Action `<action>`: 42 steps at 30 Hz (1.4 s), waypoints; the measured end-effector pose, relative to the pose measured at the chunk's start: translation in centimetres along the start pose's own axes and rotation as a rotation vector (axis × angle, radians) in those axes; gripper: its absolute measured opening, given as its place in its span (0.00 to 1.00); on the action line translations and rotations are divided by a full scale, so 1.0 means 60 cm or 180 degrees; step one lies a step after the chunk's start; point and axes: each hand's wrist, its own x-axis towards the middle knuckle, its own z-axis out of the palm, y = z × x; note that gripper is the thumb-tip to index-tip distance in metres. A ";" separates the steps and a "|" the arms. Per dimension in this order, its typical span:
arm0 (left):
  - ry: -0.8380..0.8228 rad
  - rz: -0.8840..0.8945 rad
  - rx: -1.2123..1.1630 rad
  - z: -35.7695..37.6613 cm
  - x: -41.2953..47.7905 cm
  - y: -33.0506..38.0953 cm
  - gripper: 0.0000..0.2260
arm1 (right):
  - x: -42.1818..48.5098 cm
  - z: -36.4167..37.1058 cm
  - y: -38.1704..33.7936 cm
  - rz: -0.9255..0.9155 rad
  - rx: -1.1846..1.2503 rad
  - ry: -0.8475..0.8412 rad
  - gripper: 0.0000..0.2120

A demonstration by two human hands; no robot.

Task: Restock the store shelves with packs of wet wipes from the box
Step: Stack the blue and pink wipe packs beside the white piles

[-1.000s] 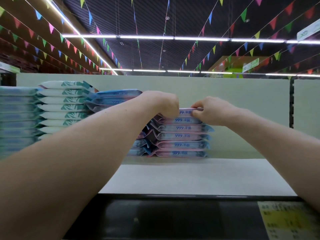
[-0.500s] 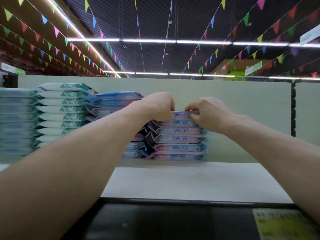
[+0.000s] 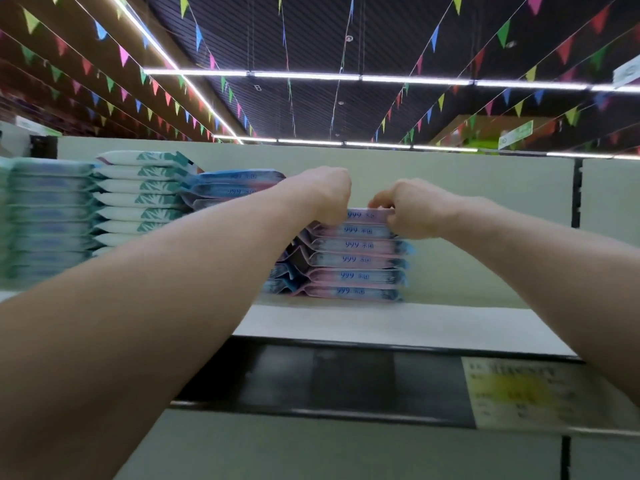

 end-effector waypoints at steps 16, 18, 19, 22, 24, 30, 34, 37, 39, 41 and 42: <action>0.0267 0.1333 -0.0581 -0.026 -0.066 0.132 0.14 | -0.209 -0.085 0.005 0.1282 -0.0702 -0.0003 0.16; 0.0205 0.1561 -0.0708 -0.029 -0.086 0.157 0.14 | -0.251 -0.101 -0.005 0.1546 -0.0917 -0.0026 0.15; 0.0192 0.1676 -0.0809 -0.031 -0.099 0.172 0.14 | -0.274 -0.109 -0.011 0.1677 -0.1035 -0.0039 0.14; 0.0191 0.2117 -0.1100 -0.045 -0.149 0.224 0.12 | -0.345 -0.140 -0.023 0.2035 -0.1356 -0.0053 0.12; 0.0153 0.2438 -0.1277 -0.058 -0.190 0.261 0.12 | -0.397 -0.161 -0.031 0.2296 -0.1557 -0.0084 0.10; 0.0071 0.3294 -0.1455 -0.098 -0.333 0.374 0.13 | -0.572 -0.228 -0.072 0.3136 -0.1836 -0.0295 0.05; -0.0080 0.3714 -0.1654 -0.148 -0.449 0.438 0.12 | -0.703 -0.286 -0.114 0.3648 -0.1902 -0.0390 0.06; -0.0137 0.4135 -0.1805 -0.190 -0.550 0.482 0.07 | -0.807 -0.327 -0.158 0.4024 -0.1961 -0.0560 0.06; -0.0242 0.4387 -0.1904 -0.216 -0.625 0.509 0.07 | -0.879 -0.350 -0.193 0.4281 -0.1982 -0.0613 0.05; -0.0379 0.4586 -0.1984 -0.243 -0.706 0.533 0.04 | -0.950 -0.370 -0.232 0.4520 -0.1979 -0.0689 0.05; -0.0436 0.4700 -0.1977 -0.257 -0.747 0.543 0.04 | -0.986 -0.380 -0.253 0.4657 -0.1987 -0.0732 0.06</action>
